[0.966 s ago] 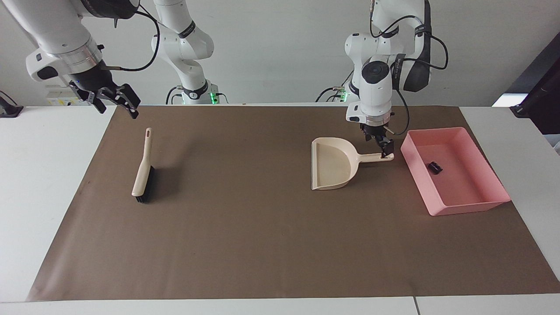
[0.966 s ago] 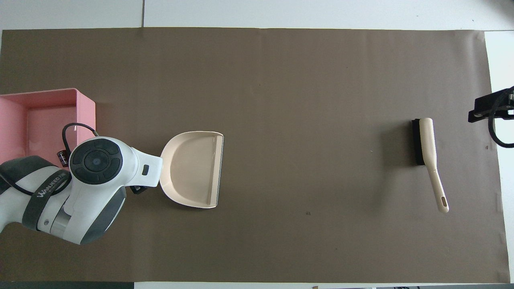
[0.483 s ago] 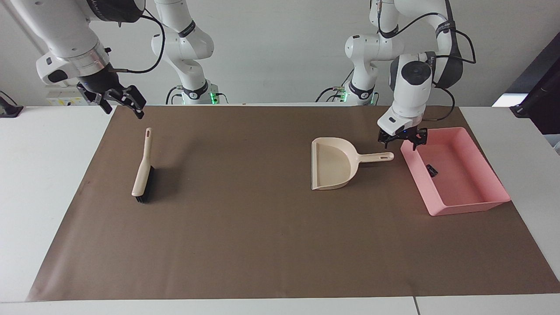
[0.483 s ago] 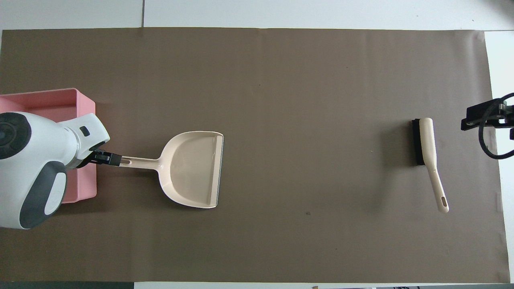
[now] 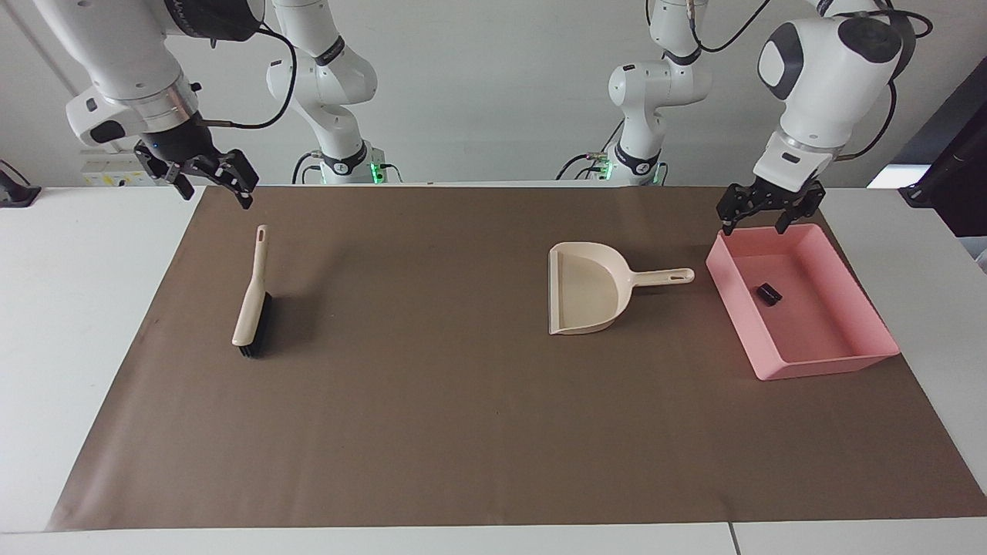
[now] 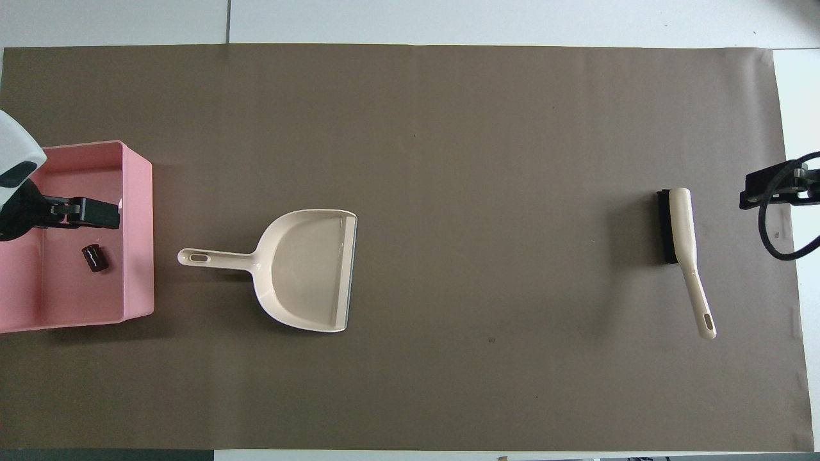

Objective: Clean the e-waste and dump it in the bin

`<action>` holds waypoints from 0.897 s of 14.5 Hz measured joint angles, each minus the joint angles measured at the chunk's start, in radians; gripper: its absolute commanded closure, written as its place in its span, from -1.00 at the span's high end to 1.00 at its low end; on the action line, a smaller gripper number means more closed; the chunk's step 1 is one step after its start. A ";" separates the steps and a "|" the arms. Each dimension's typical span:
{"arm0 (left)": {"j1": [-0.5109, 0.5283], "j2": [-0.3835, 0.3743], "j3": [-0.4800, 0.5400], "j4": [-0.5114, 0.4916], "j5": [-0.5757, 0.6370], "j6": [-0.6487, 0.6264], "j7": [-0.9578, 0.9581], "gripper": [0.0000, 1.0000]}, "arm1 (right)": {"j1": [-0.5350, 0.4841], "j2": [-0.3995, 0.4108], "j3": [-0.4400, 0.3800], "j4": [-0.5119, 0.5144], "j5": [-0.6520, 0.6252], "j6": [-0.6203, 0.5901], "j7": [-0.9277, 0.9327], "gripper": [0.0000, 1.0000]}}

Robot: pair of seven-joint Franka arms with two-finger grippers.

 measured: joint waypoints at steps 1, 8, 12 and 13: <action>0.000 0.006 0.000 0.058 -0.011 -0.049 -0.003 0.97 | 0.000 0.000 0.001 0.002 0.001 0.000 -0.001 1.00; 0.011 0.088 0.000 0.260 -0.020 -0.209 -0.008 0.97 | 0.001 -0.003 0.004 0.004 0.021 0.000 -0.011 1.00; 0.025 0.091 0.000 0.261 -0.021 -0.211 -0.008 0.97 | 0.000 -0.003 0.004 0.004 0.019 0.008 -0.030 1.00; 0.025 0.091 0.000 0.261 -0.021 -0.212 -0.008 0.97 | 0.000 -0.003 0.003 0.004 0.016 0.009 -0.034 1.00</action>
